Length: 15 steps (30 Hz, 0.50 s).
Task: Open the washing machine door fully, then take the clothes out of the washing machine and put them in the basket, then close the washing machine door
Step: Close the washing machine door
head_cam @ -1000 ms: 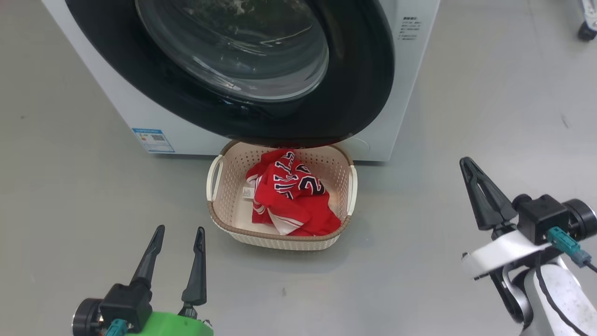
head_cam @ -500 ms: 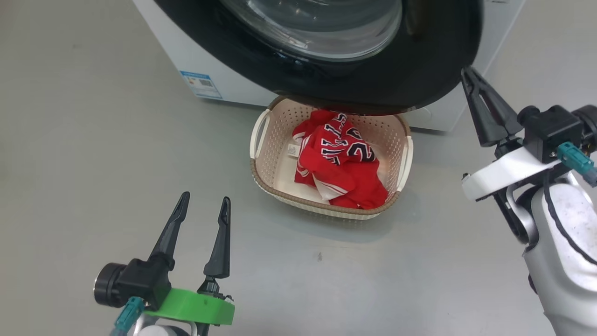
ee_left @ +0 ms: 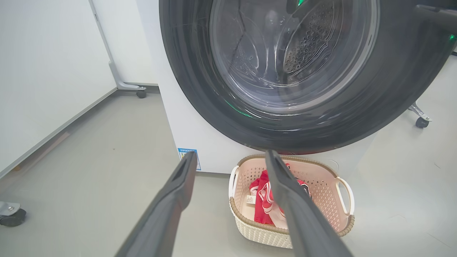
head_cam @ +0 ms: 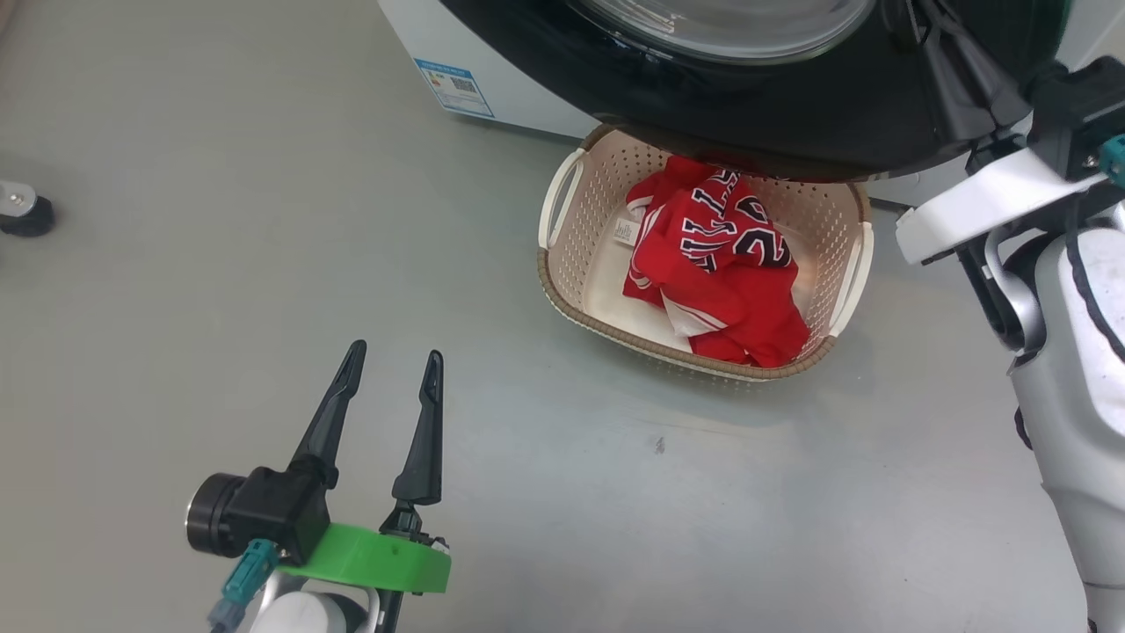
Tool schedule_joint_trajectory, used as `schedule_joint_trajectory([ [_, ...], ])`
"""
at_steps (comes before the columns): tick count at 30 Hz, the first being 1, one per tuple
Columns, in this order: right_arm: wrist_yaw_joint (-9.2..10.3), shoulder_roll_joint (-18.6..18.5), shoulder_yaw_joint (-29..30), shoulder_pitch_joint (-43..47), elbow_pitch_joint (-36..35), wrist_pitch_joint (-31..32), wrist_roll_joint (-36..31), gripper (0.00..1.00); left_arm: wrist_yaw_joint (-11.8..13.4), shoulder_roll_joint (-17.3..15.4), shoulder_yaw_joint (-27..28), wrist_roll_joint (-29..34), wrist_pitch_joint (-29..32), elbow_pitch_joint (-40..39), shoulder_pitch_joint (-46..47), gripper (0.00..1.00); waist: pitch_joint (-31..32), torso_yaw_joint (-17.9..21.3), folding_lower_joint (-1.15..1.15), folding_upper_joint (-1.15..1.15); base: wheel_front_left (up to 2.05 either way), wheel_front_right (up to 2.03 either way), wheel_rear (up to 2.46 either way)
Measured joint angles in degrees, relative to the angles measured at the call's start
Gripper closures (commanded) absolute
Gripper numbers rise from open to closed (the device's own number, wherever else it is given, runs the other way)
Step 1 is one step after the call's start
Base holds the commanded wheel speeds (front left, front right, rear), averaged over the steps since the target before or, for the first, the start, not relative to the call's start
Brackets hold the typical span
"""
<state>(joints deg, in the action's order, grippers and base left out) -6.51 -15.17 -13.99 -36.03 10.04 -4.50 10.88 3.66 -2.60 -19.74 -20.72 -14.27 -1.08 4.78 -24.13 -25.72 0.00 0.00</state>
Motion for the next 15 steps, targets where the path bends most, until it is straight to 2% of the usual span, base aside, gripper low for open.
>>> schedule_joint_trajectory([
  [15,-0.49,-0.7,1.2,-5.7,4.8,-1.0,0.5,1.0,0.1,0.2,-0.5,-0.5,-0.2,0.1,1.7,0.0,-1.3,-1.4,0.0,0.0,0.0,0.0,0.0],
])
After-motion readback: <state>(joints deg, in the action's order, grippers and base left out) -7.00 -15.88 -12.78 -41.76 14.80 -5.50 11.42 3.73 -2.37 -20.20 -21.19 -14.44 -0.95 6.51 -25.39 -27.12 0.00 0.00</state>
